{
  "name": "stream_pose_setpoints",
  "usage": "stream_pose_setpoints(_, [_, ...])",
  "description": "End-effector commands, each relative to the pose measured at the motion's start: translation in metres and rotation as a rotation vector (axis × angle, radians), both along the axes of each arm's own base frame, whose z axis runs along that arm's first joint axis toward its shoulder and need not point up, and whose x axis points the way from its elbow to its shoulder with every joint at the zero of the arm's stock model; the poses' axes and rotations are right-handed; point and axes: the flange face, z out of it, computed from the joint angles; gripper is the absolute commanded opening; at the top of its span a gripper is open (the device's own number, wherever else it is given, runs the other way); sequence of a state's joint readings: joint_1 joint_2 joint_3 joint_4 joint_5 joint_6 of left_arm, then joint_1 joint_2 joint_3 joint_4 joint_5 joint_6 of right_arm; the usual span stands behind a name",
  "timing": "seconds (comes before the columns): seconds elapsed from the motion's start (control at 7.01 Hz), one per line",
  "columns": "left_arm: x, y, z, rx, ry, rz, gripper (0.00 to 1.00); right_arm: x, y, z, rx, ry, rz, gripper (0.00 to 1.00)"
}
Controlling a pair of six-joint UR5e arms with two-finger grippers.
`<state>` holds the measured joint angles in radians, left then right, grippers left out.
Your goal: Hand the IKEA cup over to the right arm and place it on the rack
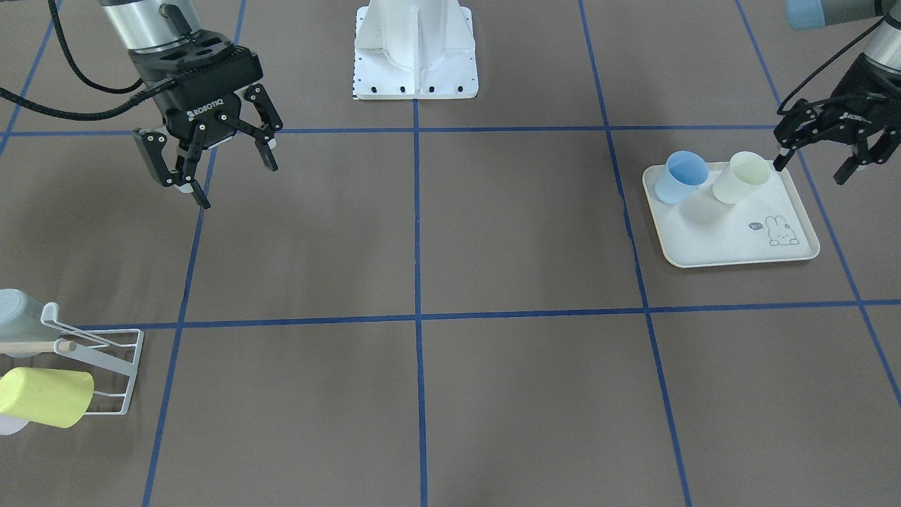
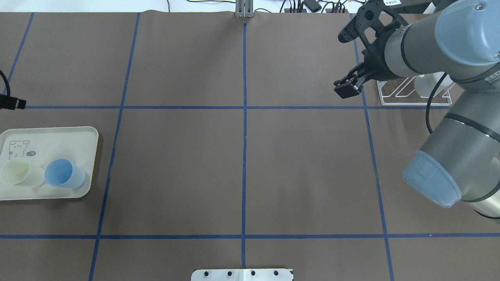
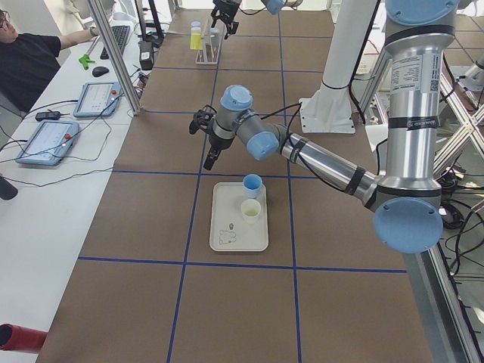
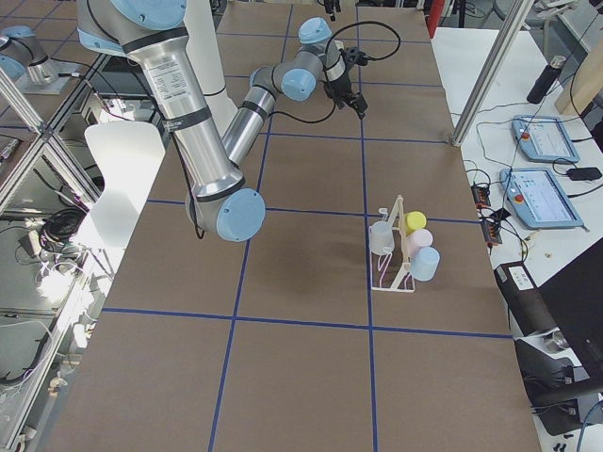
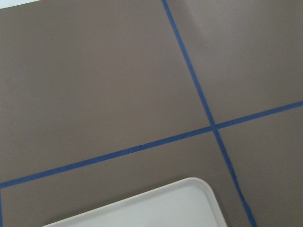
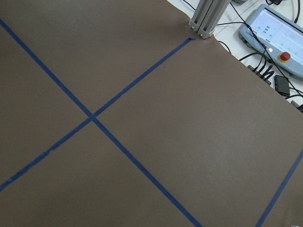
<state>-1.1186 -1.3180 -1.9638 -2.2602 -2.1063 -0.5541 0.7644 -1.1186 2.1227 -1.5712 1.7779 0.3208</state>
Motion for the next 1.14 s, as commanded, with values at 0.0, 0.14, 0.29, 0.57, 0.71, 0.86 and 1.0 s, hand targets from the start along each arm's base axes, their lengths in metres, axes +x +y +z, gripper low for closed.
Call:
stream_pose_setpoints(0.0, [0.038,0.023,0.057,-0.029,0.006,0.028,1.0,-0.007,0.005,-0.003,-0.007,-0.01,-0.007,1.0])
stream_pose_setpoints(0.14, [0.055,0.032,0.086,-0.037,0.042,0.037,1.0,-0.006,0.006,-0.003,-0.005,-0.01,-0.007,1.0])
stream_pose_setpoints(0.29, [0.052,0.038,0.101,-0.024,0.055,0.038,1.0,-0.006,0.005,-0.003,-0.004,-0.01,-0.006,1.0])
stream_pose_setpoints(0.57, [0.051,0.042,0.108,-0.036,0.047,0.039,0.9,-0.007,0.006,-0.003,-0.003,-0.009,-0.006,1.0])
stream_pose_setpoints(0.71, [0.05,0.044,0.11,-0.039,0.045,0.041,0.67,-0.007,0.006,-0.002,-0.004,-0.008,-0.008,1.0])
stream_pose_setpoints(0.86, [0.048,0.047,0.112,-0.038,0.043,0.05,0.41,-0.008,0.007,-0.001,-0.005,-0.007,-0.009,1.0])
stream_pose_setpoints(1.0, [0.046,0.051,0.112,-0.028,0.052,0.055,0.34,-0.008,0.007,0.0,-0.006,-0.004,-0.01,1.0])
